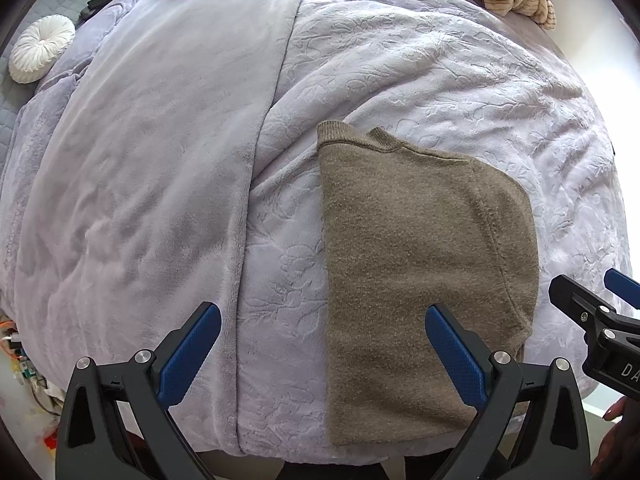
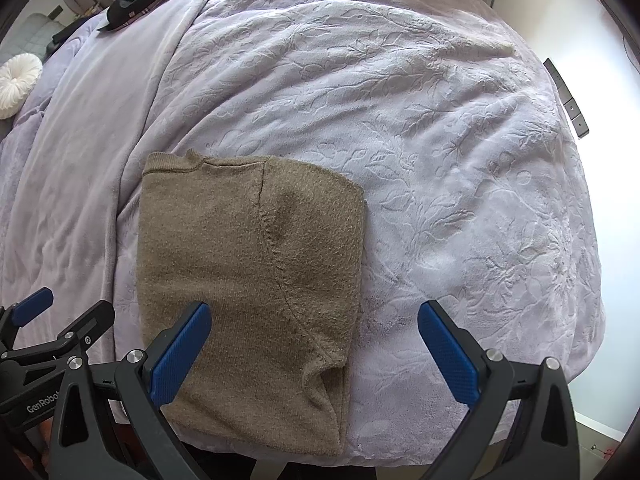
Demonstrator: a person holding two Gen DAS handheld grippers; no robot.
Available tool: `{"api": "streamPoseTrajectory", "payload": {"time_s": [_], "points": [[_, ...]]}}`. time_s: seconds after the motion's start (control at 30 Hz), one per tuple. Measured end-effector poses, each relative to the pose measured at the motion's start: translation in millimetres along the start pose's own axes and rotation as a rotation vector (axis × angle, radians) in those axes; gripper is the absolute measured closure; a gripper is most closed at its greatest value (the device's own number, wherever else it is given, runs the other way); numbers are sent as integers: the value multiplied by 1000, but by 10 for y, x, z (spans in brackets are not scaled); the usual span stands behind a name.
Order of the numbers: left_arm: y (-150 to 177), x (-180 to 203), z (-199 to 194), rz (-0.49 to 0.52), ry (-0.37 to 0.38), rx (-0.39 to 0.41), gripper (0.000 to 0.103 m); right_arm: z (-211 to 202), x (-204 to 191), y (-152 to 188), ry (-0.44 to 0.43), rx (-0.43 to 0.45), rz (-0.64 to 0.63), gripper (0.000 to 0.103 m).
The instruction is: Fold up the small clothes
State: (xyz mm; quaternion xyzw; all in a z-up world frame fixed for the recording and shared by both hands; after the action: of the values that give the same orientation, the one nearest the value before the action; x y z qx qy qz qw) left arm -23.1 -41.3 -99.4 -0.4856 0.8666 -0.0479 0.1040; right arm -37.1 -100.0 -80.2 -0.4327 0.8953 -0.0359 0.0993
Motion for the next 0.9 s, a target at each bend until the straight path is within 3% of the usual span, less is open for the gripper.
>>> {"api": "streamPoseTrajectory", "payload": {"time_s": [0.9], "points": [[50, -3, -18, 14, -3, 5, 1, -41, -25, 43, 3, 6, -2, 0]]}}
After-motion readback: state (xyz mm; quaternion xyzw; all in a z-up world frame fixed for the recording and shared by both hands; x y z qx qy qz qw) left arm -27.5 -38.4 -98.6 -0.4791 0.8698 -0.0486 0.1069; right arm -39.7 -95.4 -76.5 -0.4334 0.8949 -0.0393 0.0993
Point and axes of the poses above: each gripper's, at about its wrist camera, not at the fingertips, and z roughly the way its jaws point, x to its right, y to its underside, the point moved 5 cm from there along z, roughly the way its jaws point, and after that the axes turned 7 degrees about -y, right-handed, at the moved point
